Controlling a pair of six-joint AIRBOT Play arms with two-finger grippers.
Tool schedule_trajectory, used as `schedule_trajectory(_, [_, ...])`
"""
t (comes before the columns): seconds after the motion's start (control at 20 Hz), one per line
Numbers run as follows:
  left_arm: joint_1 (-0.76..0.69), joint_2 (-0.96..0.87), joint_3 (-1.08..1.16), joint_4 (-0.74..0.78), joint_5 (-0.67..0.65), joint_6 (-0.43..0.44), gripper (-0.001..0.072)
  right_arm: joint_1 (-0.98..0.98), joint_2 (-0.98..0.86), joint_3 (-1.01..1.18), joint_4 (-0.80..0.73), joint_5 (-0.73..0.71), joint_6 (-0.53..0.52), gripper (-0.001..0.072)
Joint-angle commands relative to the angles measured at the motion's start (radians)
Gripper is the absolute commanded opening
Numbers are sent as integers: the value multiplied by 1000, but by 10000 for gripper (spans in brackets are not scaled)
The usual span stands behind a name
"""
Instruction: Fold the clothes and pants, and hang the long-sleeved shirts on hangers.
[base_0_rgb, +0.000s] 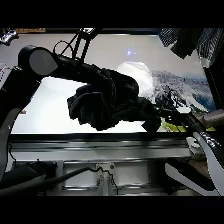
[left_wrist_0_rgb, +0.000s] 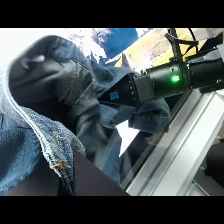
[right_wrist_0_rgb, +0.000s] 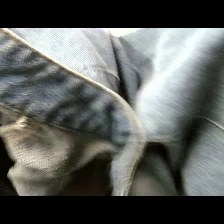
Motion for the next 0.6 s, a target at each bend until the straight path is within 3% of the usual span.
schedule_trajectory(0.0, [9,6,0,21,20,0,25,51,6,40,66,-42,-9,53])
schedule_trajectory(0.2, [64,106,18,159,161,0,25,51,110,324,36,1,-42,53])
schedule_trajectory(0.4, [62,292,71,161,626,1,25,51,159,874,28,-42,0,53])
schedule_trajectory(0.55, [-21,414,71,164,904,60,26,76,157,1299,-108,-34,22,54])
